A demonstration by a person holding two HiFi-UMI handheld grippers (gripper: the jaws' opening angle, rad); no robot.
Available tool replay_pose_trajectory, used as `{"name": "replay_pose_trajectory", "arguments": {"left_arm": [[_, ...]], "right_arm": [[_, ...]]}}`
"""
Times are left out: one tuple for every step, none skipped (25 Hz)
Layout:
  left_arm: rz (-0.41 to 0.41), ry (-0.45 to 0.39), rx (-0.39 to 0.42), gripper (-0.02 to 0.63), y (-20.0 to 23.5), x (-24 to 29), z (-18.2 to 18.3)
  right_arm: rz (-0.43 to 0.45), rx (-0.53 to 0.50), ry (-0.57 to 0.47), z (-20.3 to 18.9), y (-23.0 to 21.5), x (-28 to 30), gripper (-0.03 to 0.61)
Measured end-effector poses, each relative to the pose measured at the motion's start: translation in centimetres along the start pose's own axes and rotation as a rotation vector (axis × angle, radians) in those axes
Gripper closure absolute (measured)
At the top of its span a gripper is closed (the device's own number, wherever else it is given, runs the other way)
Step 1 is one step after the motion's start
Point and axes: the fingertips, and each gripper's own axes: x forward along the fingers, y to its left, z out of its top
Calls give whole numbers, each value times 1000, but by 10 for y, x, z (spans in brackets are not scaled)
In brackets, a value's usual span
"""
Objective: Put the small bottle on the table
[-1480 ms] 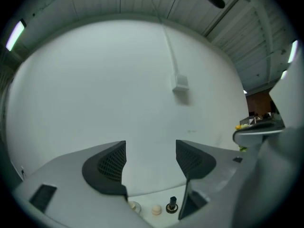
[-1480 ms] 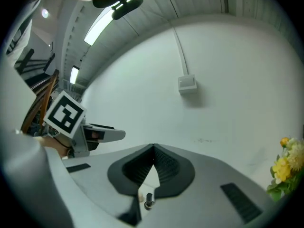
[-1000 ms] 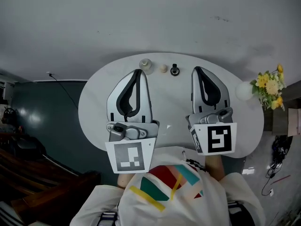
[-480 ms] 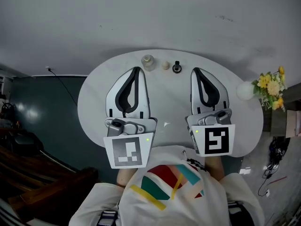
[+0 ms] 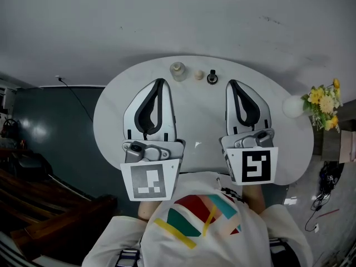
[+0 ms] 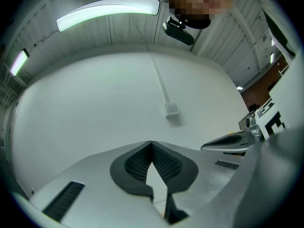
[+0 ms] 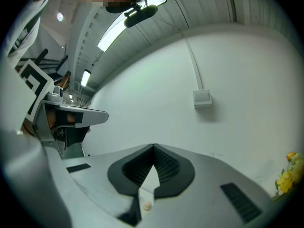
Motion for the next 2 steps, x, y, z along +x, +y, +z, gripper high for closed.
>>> {"name": "replay_pose_trajectory", "arguments": {"left_arm": [[1,0,2,597,0,0,0],[1,1,3,597,0,0,-1]], "right_arm": [[1,-1,2,-1,0,0,568],[2,-1,4,-1,1,0,568]]}}
